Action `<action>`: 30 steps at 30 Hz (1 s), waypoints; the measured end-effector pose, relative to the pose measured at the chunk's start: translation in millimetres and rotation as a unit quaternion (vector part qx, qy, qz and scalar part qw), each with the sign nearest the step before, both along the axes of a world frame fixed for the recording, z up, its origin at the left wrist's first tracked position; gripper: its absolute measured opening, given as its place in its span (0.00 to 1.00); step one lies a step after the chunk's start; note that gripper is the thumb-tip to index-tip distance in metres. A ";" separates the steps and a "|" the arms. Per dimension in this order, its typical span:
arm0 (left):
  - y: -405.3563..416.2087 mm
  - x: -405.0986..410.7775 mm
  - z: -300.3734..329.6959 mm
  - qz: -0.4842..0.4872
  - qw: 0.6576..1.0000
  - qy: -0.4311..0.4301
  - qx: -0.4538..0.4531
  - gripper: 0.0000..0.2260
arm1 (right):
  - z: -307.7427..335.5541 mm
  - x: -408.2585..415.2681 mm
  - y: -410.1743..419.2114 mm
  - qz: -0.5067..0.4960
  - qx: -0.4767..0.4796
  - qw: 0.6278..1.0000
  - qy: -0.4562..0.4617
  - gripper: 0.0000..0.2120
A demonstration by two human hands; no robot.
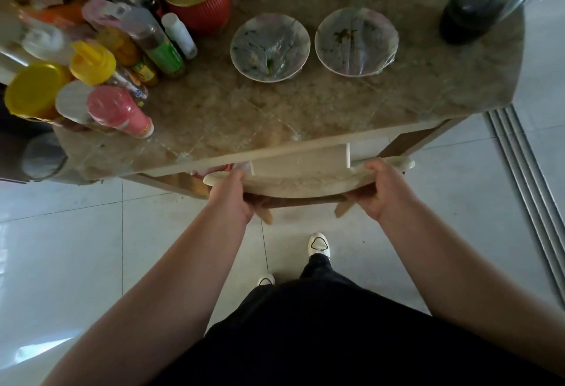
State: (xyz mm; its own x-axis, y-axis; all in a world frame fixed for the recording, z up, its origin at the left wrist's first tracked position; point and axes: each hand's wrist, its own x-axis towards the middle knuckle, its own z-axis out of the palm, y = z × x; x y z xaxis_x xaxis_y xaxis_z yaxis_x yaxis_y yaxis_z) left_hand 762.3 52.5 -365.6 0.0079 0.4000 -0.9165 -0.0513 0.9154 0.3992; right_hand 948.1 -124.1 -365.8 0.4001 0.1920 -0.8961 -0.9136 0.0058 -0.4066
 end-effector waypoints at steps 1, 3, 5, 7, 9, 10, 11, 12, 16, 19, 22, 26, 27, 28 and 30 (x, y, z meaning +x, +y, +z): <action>-1.2 -5.7 6.7 -0.004 1.000 -0.005 -0.008 0.22 | 7.3 -7.3 -4.0 0.005 -0.003 1.000 -0.003 0.06; -5.6 -21.1 17.8 -0.020 0.999 -0.023 -0.018 0.21 | 21.3 -26.9 -15.3 0.009 0.002 1.000 -0.012 0.06; -11.5 -41.5 24.6 -0.050 0.998 -0.030 -0.014 0.15 | 33.6 -52.9 -28.2 0.000 0.014 1.000 -0.019 0.05; -19.3 -67.4 30.8 -0.096 0.995 -0.024 -0.009 0.11 | 44.7 -84.3 -41.9 -0.008 0.016 1.000 -0.025 0.04; -28.1 -96.5 40.0 -0.130 0.991 0.001 -0.024 0.10 | 53.7 -117.6 -56.1 -0.012 0.010 1.000 -0.021 0.06; -32.2 -111.9 45.8 -0.144 0.989 0.007 -0.028 0.10 | 58.1 -134.2 -62.5 -0.011 0.012 1.000 -0.021 0.07; -39.4 -130.6 52.8 -0.158 0.987 0.010 -0.028 0.10 | 63.4 -154.7 -72.3 -0.017 0.011 1.000 -0.022 0.08; -43.7 -142.0 56.4 -0.164 0.986 0.013 -0.031 0.10 | 66.0 -166.0 -76.9 -0.018 0.007 1.000 -0.017 0.11; -75.2 -193.4 74.1 -0.174 0.984 0.022 -0.041 0.08 | 78.6 -217.1 -106.3 -0.020 -0.024 0.999 -0.008 0.12; -107.2 -231.0 84.9 -0.181 0.982 0.021 -0.039 0.08 | 81.3 -256.2 -134.7 -0.025 -0.031 0.999 -0.001 0.08; -141.7 -268.1 90.5 -0.187 0.981 0.025 -0.031 0.08 | 79.8 -295.2 -165.5 -0.035 -0.025 0.999 0.007 0.09; -179.4 -308.1 92.8 -0.192 0.981 0.026 -0.017 0.06 | 73.3 -336.9 -205.2 -0.026 -0.003 1.000 -0.007 0.09; -188.5 -319.2 92.1 -0.190 0.981 0.027 -0.015 0.06 | 71.4 -347.3 -215.7 -0.023 0.001 1.000 -0.011 0.08; -197.7 -329.5 91.9 -0.190 0.981 0.022 -0.013 0.08 | 69.8 -356.9 -226.5 -0.025 0.009 1.000 -0.013 0.07; -214.4 -348.6 89.8 -0.187 0.982 0.026 -0.009 0.13 | 66.2 -375.8 -246.4 -0.032 0.014 0.999 -0.011 0.08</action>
